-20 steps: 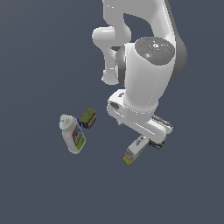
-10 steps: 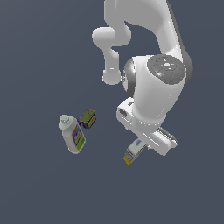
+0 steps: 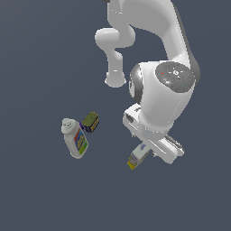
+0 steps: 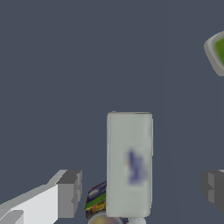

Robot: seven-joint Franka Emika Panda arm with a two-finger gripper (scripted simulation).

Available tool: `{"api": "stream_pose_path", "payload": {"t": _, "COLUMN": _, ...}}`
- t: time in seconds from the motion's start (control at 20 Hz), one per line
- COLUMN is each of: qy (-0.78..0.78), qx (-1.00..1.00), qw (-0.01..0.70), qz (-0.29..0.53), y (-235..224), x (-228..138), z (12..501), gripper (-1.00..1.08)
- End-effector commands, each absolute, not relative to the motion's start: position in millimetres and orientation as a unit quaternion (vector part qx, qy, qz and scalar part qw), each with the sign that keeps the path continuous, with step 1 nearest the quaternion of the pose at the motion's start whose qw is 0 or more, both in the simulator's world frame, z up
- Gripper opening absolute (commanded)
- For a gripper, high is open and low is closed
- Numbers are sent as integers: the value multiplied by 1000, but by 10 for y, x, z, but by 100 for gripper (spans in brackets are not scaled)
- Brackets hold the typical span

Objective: Pick up a designated object from a clutter of objects.

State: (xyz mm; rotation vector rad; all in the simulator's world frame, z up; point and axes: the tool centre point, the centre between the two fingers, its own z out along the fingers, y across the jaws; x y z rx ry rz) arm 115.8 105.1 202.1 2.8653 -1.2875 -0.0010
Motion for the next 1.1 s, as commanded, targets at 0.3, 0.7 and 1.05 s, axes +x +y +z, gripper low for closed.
{"api": "stream_pose_path", "payload": {"t": 0.3, "qy": -411, "qx": 912, "qw": 0, "qz": 0, "y": 1053, "x": 1153, "z": 1791, "gripper": 100}}
{"api": "stream_pose_path", "payload": {"t": 0.7, "qy": -412, "qx": 911, "qw": 0, "qz": 0, "y": 1053, "x": 1153, "z": 1519, "gripper": 100}}
{"api": "stream_pose_path", "payload": {"t": 1.05, "qy": -412, "qx": 911, "qw": 0, "qz": 0, "y": 1055, "x": 1163, "z": 1520, "gripper": -100}}
